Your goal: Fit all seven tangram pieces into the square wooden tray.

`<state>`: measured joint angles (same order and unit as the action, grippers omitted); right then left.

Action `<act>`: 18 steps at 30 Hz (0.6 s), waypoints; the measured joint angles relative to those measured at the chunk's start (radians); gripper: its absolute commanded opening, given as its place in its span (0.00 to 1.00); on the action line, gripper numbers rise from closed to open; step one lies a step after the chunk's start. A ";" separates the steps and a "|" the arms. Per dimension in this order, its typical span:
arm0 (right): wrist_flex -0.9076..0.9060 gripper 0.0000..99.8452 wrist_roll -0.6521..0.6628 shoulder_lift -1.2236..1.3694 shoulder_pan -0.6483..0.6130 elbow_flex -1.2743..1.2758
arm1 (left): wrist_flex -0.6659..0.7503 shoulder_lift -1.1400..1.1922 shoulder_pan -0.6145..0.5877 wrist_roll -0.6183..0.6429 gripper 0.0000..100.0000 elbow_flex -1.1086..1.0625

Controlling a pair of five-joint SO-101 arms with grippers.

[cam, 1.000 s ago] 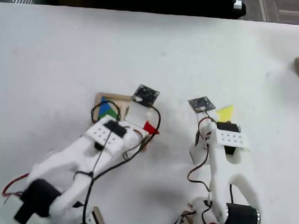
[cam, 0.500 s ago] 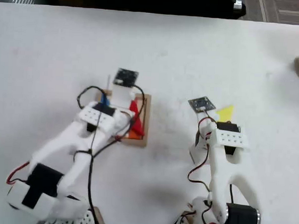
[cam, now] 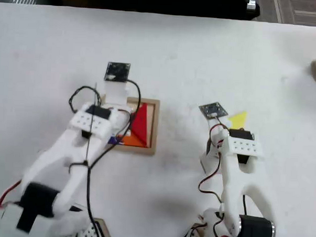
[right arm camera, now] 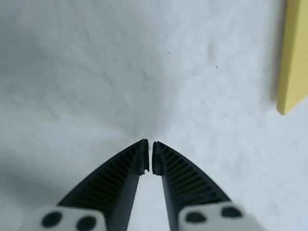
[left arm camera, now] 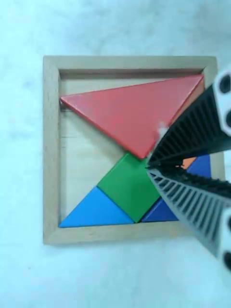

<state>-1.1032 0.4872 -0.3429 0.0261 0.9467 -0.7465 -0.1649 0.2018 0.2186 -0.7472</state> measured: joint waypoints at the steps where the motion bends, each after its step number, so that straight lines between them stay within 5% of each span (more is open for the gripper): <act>1: 0.000 0.02 0.000 0.000 0.000 0.000 | 0.002 -0.028 0.000 0.000 0.02 -0.018; 10: 0.008 0.02 0.000 0.000 0.000 0.000 | 0.084 -0.052 -0.005 0.071 0.02 -0.049; 18: 0.026 0.02 0.000 0.000 -0.020 0.000 | 0.143 0.255 0.015 0.112 0.02 0.180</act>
<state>-1.0771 0.4872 -0.3429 0.0061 0.9467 -0.6038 0.0898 0.2171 0.3307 -0.5677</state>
